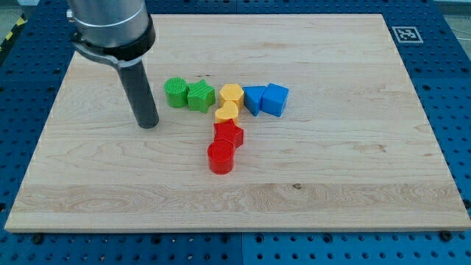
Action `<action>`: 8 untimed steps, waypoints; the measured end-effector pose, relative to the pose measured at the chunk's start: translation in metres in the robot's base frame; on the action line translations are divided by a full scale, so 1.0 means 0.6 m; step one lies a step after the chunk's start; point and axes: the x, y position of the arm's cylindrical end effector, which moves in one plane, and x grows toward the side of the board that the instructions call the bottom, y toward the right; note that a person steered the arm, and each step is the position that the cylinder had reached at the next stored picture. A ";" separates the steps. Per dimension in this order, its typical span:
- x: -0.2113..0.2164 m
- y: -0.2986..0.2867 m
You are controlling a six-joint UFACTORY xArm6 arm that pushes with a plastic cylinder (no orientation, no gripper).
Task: Move the arm close to yellow heart
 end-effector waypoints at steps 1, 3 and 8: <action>0.032 -0.001; 0.065 -0.002; 0.089 -0.002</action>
